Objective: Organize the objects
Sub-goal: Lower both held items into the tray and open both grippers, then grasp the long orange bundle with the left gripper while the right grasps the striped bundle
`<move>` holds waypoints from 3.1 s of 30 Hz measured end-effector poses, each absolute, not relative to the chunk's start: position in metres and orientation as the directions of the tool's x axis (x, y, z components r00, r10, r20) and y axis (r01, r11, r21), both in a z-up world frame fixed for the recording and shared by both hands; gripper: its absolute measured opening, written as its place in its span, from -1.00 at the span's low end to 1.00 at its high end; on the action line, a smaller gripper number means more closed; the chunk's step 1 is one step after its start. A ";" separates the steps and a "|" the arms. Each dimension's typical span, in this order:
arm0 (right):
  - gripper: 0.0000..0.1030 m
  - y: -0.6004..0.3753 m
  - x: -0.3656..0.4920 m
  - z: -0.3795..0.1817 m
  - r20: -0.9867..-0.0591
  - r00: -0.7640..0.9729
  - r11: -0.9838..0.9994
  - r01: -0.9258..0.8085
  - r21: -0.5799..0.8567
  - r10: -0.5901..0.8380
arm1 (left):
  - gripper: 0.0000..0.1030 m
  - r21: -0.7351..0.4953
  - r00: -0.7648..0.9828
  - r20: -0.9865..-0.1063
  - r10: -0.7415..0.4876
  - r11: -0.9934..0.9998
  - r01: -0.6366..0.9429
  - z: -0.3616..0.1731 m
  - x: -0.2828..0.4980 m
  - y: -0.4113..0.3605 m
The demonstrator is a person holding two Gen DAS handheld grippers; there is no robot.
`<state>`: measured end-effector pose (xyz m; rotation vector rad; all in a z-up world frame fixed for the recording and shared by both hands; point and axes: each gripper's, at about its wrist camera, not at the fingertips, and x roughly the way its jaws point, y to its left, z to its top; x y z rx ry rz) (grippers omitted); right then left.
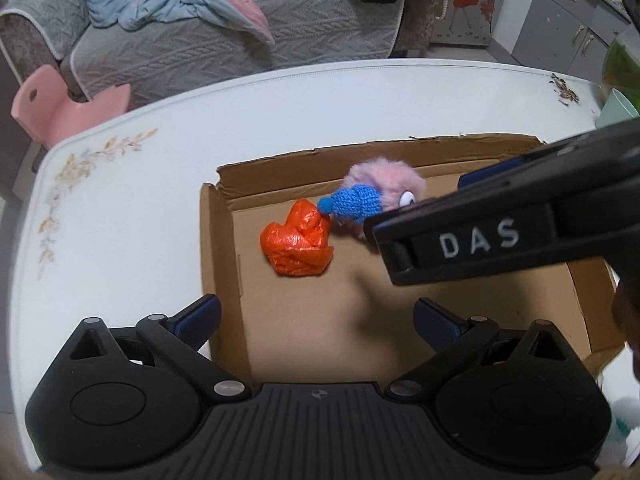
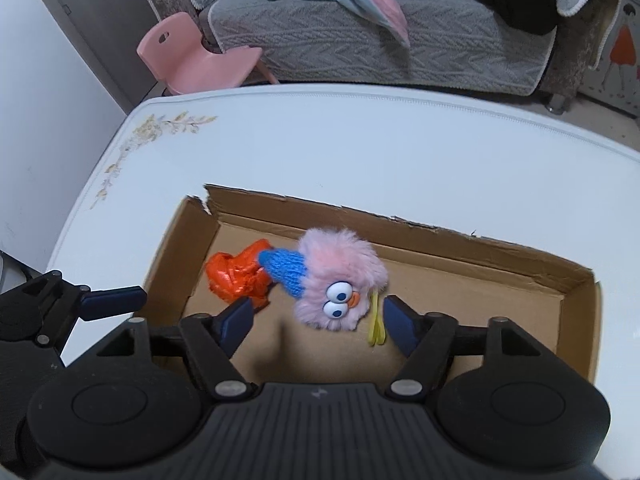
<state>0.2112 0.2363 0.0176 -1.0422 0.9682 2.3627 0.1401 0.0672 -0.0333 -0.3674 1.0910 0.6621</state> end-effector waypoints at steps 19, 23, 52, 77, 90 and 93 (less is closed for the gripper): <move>0.76 0.166 0.373 0.027 -0.752 -0.645 -0.653 -0.630 0.420 0.138 | 0.99 0.039 0.213 -0.943 0.257 0.718 -0.695 -0.031 0.048 0.007; 0.74 0.157 0.394 -0.009 -0.787 -0.608 -0.569 -0.685 0.455 0.103 | 0.99 0.009 0.203 -0.952 0.227 0.687 -0.727 -0.047 0.039 0.006; 0.05 0.150 0.351 -0.073 -0.869 -0.495 -0.595 -0.696 0.402 -0.007 | 0.99 -0.193 0.268 -0.954 0.136 0.408 -0.893 -0.085 0.042 0.022; -0.18 0.142 0.332 -0.075 -0.891 -0.453 -0.690 -0.641 0.337 -0.015 | 1.00 0.026 0.130 -0.954 0.269 0.508 -0.861 -0.091 0.059 0.017; 0.48 0.145 0.324 -0.083 -0.891 -0.451 -0.666 -0.648 0.369 -0.055 | 1.00 0.026 0.147 -0.941 0.304 0.500 -0.866 -0.092 0.061 0.020; 0.46 0.148 0.326 -0.086 -0.888 -0.458 -0.642 -0.667 0.377 -0.045 | 1.00 0.026 0.144 -0.944 0.298 0.501 -0.865 -0.091 0.060 0.019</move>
